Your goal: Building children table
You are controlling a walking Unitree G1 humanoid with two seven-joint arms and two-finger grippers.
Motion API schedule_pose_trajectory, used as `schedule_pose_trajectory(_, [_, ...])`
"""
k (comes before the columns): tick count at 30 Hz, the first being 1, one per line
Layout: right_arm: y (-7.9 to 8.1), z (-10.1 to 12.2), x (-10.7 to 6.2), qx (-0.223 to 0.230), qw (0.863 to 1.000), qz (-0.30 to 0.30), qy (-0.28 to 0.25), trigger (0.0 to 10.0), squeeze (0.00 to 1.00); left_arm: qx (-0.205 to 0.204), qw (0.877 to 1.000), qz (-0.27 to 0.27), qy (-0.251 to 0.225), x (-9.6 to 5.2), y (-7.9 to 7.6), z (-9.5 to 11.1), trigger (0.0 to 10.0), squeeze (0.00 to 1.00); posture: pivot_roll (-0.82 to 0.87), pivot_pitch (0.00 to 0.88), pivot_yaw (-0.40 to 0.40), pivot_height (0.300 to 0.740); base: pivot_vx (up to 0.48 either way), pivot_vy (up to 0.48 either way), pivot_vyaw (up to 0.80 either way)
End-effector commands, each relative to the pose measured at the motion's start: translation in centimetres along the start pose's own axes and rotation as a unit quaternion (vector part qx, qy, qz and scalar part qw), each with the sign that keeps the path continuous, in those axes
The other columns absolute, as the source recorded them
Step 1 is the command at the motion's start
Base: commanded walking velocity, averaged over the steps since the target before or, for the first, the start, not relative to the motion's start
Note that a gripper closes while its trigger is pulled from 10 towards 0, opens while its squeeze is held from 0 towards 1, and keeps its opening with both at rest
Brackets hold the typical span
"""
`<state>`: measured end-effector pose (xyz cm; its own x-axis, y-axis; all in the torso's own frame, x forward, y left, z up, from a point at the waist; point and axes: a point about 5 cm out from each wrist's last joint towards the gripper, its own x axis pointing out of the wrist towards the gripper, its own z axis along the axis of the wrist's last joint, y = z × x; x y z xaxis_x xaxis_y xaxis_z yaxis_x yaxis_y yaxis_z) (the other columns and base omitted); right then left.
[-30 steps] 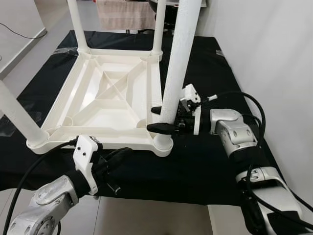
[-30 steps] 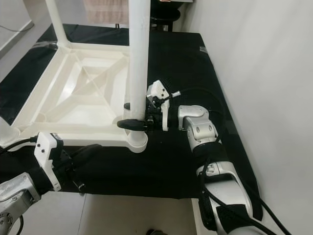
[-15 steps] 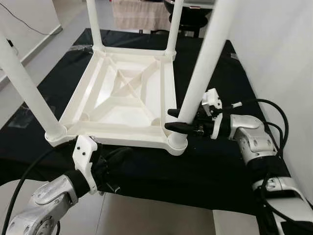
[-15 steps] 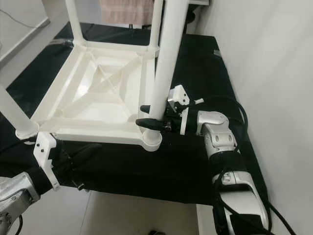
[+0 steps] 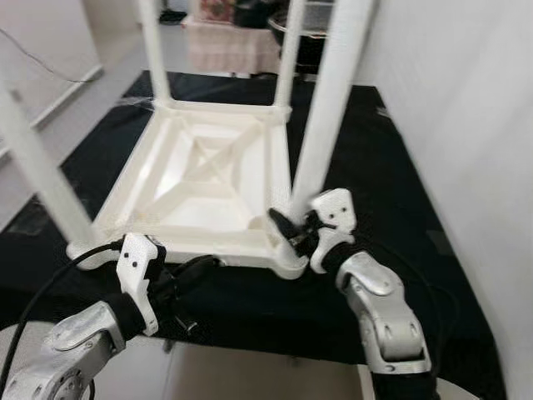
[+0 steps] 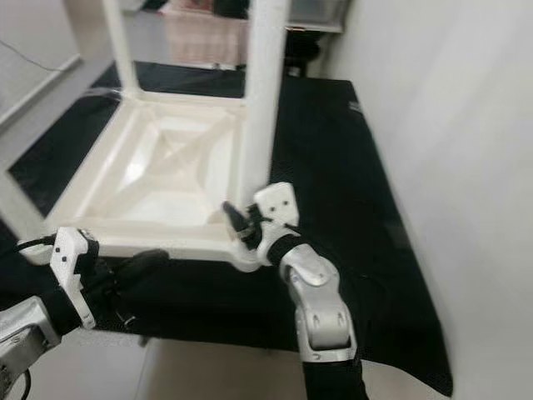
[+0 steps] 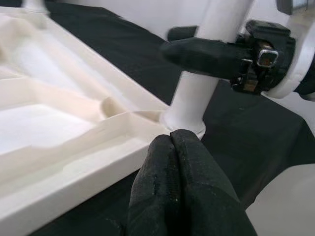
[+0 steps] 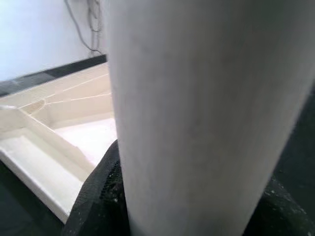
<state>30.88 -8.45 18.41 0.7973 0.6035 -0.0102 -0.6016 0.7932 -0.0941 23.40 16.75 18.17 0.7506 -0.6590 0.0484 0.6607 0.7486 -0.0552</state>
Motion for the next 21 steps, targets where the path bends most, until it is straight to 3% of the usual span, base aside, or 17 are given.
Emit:
schedule_pose_trajectory(1, [1.2, -2.3, 0.4, 0.064, 0.995, 0.045, 0.058, 10.0, 1.0, -0.002, 1.0, 0.007, 0.004, -0.1, 0.0, -0.5, 10.0, 0.0, 0.02, 0.146, -0.078, 0.74, 0.0, 0.0, 0.0])
schedule_pose_trajectory(5, [1.5, -0.5, 0.5, 0.068, 0.993, 0.094, 0.022, 10.0, 1.0, -0.002, 1.0, 0.001, 0.006, 0.1, -0.1, -0.6, 10.0, 0.0, 0.02, 0.142, -0.077, 0.74, 0.0, 0.0, 0.0])
schedule_pose_trajectory(6, [0.7, 0.3, 0.5, 0.058, 0.989, 0.134, 0.001, 10.0, 1.0, -0.003, 1.0, 0.0, 0.005, 0.2, -0.1, -0.6, 10.0, 0.0, 0.02, 0.132, -0.081, 0.74, 0.0, 0.0, 0.0])
schedule_pose_trajectory(7, [0.7, 0.3, 0.5, 0.058, 0.989, 0.134, 0.001, 10.0, 1.0, -0.003, 1.0, 0.0, 0.005, 0.2, -0.1, -0.6, 10.0, 0.0, 0.02, 0.132, -0.081, 0.74, 0.0, 0.0, 0.0])
schedule_pose_trajectory(8, [-1.1, 1.4, 0.6, 0.048, 0.977, 0.208, -0.028, 10.0, 0.88, -0.004, 1.0, 0.001, 0.004, 0.3, -0.2, -0.7, 10.0, 0.0, 0.03, 0.121, -0.087, 0.74, 0.0, 0.0, 0.0])
schedule_pose_trajectory(10, [-1.9, 1.9, 0.6, 0.046, 0.969, 0.238, -0.038, 10.0, 0.88, -0.004, 1.0, 0.001, 0.004, 0.3, -0.2, -0.8, 10.0, 0.0, 0.03, 0.118, -0.088, 0.74, 0.0, 0.0, 0.0])
schedule_pose_trajectory(11, [-2.9, 2.2, 0.9, 0.036, 0.963, 0.266, -0.036, 10.0, 0.6, -0.003, 1.0, 0.002, 0.003, 0.4, -0.2, -0.8, 10.0, 0.0, 0.04, 0.115, -0.09, 0.74, 0.0, 0.0, 0.0])
schedule_pose_trajectory(12, [-2.9, 2.2, 0.9, 0.036, 0.963, 0.266, -0.036, 10.0, 0.6, -0.003, 1.0, 0.002, 0.003, 0.4, -0.2, -0.8, 10.0, 0.0, 0.04, 0.115, -0.09, 0.74, 0.0, 0.0, 0.0])
schedule_pose_trajectory(13, [-3.5, 2.1, 1.2, 0.017, 0.96, 0.279, -0.023, 10.0, 0.49, -0.003, 1.0, 0.002, 0.003, 0.4, -0.2, -0.9, 10.0, 0.0, 0.04, 0.115, -0.09, 0.74, 0.0, 0.0, 0.0])
schedule_pose_trajectory(14, [-3.8, 2.2, 1.5, 0.006, 0.954, 0.3, -0.014, 10.0, 0.0, -0.003, 1.0, 0.002, 0.003, 0.4, -0.3, -0.9, 10.0, 0.0, 0.05, 0.109, -0.091, 0.74, 0.0, 0.0, 0.0])
schedule_pose_trajectory(17, [-3.8, 2.3, 1.5, 0.0, 0.949, 0.314, -0.009, 10.0, 0.0, -0.003, 1.0, 0.002, 0.003, 0.4, -0.3, -0.9, 10.0, 0.0, 0.05, 0.109, -0.091, 0.74, 0.0, 0.0, 0.0])
schedule_pose_trajectory(20, [-4.4, 2.6, 2.9, -0.004, 0.941, 0.337, 0.011, 10.0, 0.0, -0.003, 1.0, 0.002, 0.004, 0.4, -0.4, -1.0, 10.0, 0.0, 0.06, 0.108, -0.091, 0.74, 0.0, 0.0, 0.0])
schedule_pose_trajectory(21, [-4.5, 2.5, 3.4, -0.004, 0.941, 0.337, 0.019, 4.7, 0.0, -0.003, 1.0, 0.002, 0.004, 0.4, -0.4, -1.0, 10.0, 0.0, 0.07, 0.109, -0.094, 0.74, 0.0, 0.0, 0.0])
